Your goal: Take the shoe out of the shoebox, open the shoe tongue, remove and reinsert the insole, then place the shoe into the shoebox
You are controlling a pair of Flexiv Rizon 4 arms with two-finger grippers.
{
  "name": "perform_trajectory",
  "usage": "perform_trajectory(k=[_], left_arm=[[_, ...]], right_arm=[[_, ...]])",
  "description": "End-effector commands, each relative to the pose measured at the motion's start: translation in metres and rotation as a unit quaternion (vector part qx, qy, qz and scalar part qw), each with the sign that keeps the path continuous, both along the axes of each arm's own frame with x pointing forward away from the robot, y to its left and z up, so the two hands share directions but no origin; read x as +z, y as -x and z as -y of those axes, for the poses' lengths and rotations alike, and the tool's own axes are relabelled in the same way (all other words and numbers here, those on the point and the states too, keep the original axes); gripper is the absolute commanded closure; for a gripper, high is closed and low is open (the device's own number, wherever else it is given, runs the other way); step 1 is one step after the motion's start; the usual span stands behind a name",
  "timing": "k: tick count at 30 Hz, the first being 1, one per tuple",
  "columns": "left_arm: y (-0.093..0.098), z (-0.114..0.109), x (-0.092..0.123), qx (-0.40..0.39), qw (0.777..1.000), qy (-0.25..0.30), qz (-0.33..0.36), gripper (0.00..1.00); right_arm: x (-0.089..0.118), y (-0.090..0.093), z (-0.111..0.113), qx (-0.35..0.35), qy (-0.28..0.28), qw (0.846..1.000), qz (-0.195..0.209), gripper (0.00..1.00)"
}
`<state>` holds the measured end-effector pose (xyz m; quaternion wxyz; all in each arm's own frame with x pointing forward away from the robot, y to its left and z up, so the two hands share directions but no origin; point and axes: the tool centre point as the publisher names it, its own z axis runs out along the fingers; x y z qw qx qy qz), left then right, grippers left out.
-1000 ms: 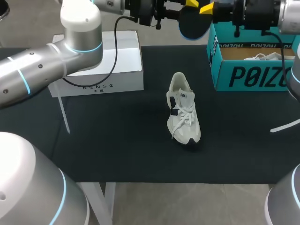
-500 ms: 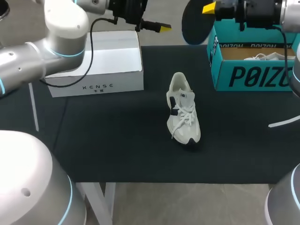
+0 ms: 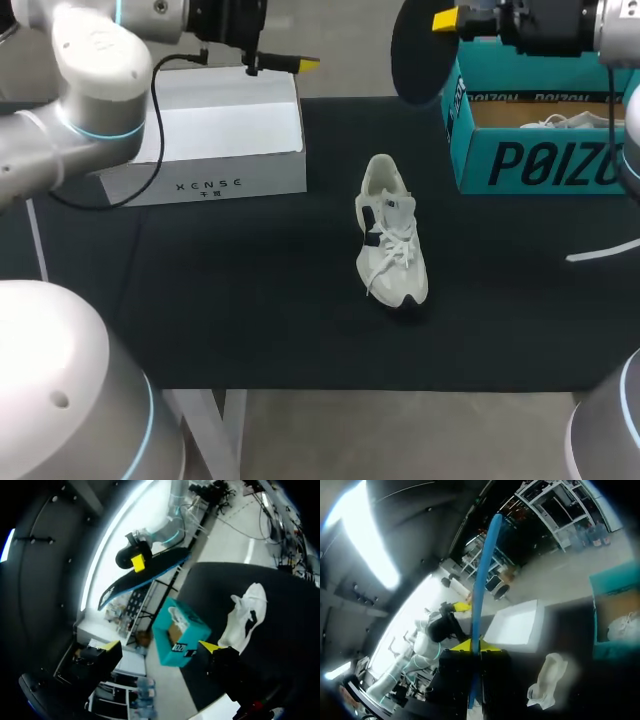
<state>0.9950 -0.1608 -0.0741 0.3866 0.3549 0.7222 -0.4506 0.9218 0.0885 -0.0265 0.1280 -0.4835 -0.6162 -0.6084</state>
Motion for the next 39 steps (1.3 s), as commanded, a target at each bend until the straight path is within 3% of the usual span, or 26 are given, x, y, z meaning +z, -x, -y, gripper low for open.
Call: perform_trajectory(k=[1,16,20,23,26,39], left_arm=[[0.008,-0.002,-0.005,0.009,1.000,0.003,-0.001,0.00],[0.008,-0.002,-0.005,0.009,1.000,0.003,-0.001,0.00],[0.008,-0.002,-0.005,0.009,1.000,0.003,-0.001,0.00],[0.008,-0.002,-0.005,0.009,1.000,0.003,-0.001,0.00],[0.008,-0.002,-0.005,0.009,1.000,0.003,-0.001,0.00],[0.008,-0.002,-0.005,0.009,1.000,0.003,-0.001,0.00]], right_arm=[[-0.005,0.000,-0.003,-0.001,-0.013,1.000,0.002,1.00],[-0.004,0.000,-0.005,0.007,-0.002,1.000,-0.012,1.00],[-0.023,-0.012,-0.014,0.052,-0.035,0.994,0.095,1.00],[-0.041,-0.020,-0.013,0.076,-0.038,0.990,0.112,1.00],[-0.056,-0.030,-0.008,0.073,-0.049,0.990,0.107,1.00],[-0.056,-0.030,-0.008,0.073,-0.049,0.990,0.107,1.00]])
